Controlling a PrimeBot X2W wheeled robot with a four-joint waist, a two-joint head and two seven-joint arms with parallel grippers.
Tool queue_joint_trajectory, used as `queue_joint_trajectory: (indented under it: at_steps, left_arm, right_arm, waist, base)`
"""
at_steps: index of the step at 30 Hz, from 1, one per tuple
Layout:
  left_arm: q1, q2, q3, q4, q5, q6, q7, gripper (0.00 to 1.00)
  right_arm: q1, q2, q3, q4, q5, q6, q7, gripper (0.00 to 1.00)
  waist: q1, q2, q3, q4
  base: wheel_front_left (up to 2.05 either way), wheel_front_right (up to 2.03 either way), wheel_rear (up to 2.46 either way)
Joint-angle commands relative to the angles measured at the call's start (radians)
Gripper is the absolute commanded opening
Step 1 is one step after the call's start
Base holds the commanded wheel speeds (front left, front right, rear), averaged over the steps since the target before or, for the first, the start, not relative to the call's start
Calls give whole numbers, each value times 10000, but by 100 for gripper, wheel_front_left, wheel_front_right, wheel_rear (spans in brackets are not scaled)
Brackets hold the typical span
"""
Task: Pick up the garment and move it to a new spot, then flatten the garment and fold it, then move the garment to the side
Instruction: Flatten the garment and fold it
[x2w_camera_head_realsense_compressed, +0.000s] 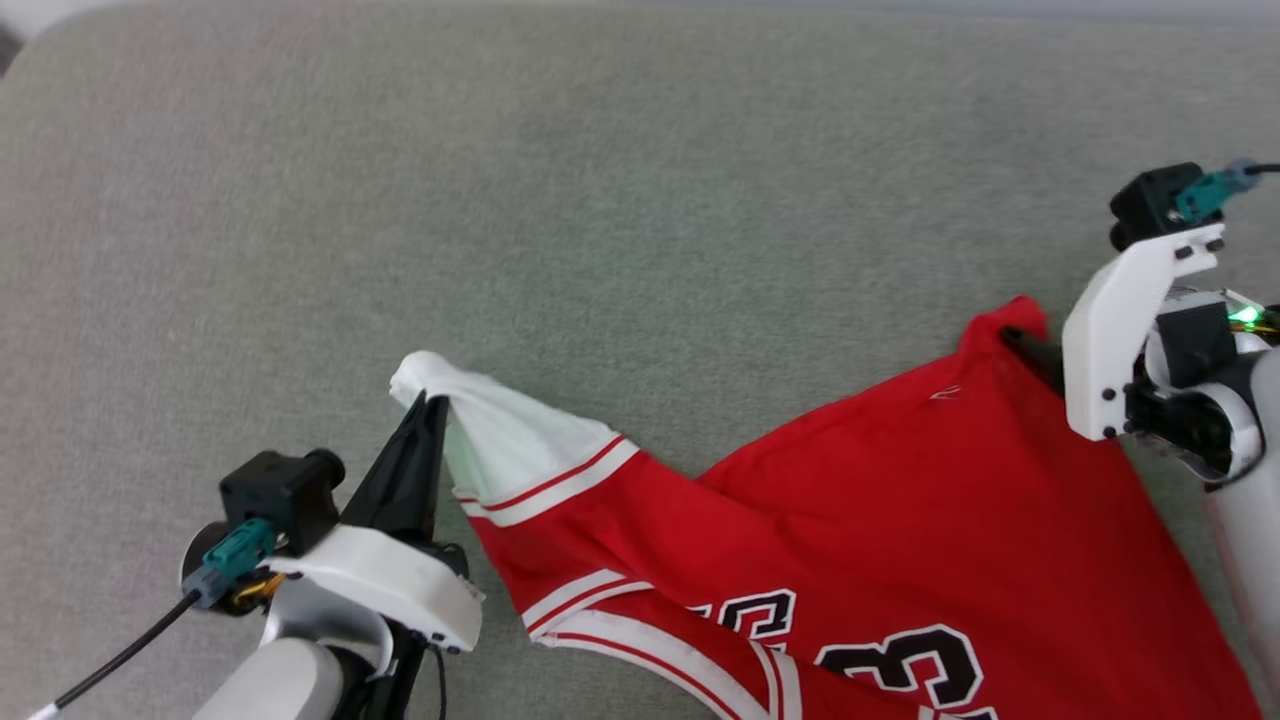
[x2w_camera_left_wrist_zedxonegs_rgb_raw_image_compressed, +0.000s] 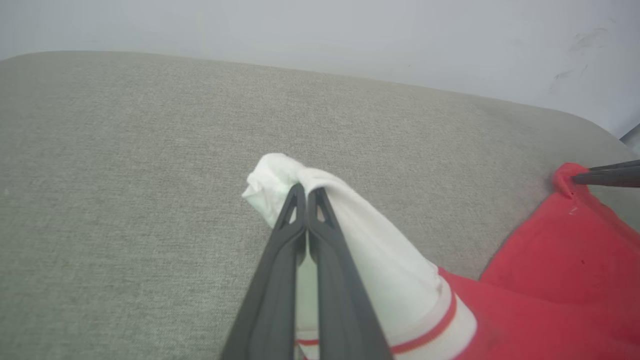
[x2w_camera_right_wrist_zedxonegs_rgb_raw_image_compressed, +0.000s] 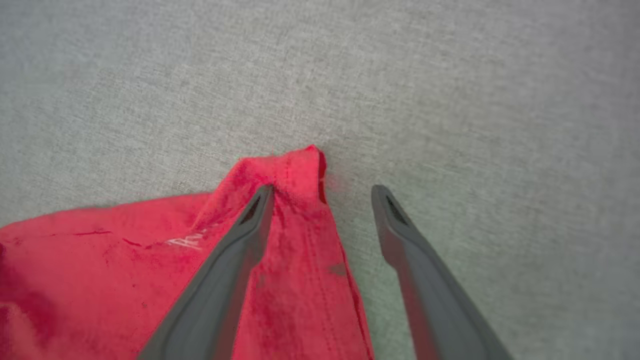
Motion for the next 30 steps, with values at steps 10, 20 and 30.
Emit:
queue_joint_trajectory:
  at_steps: [10,20,30]
  left_arm:
    - [-651,-441,-213,726,11,-390,-291,0]
    - [-701,16,18,1078,-170,-538,-128,0]
    - [-3318,515,541,2280,-267,-1271,584,0]
  right_arm:
    - [-325,154,1444,2307,577,-2,1105,16]
    - [-1253,-173,1844,2253,707,-2,-501,0]
    - [-2155,-51,1291,2913,-87,-3,-2678,0]
  waist:
    - [-2,-1,647,624]
    - [-2,-1,-580,182]
    - [-2,-1,-2012,-485]
  base:
    - [0,0,0]
    - [0,0,0]
    - [0,0,0]
